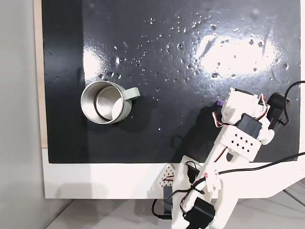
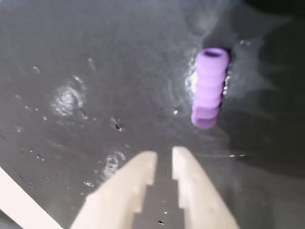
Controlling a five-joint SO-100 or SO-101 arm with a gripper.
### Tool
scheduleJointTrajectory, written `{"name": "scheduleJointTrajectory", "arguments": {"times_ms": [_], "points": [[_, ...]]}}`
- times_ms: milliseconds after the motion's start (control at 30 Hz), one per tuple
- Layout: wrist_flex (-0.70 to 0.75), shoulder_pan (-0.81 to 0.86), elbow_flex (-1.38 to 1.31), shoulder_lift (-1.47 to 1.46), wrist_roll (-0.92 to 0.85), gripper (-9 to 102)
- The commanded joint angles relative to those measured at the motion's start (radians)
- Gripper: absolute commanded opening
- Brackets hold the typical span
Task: Grasp a pengrip and put it in the cup.
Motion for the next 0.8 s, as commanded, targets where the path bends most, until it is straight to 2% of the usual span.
{"name": "scheduleJointTrajectory", "arguments": {"times_ms": [0, 133, 467, 700, 767], "points": [[0.025, 0.023, -0.072, 0.002, -0.058, 17], [0.026, 0.041, -0.086, -0.069, -0.101, 22], [0.057, 0.055, -0.167, -0.279, -0.167, 22], [0.054, 0.063, -0.166, -0.351, -0.193, 17], [0.051, 0.063, -0.164, -0.353, -0.193, 12]]}}
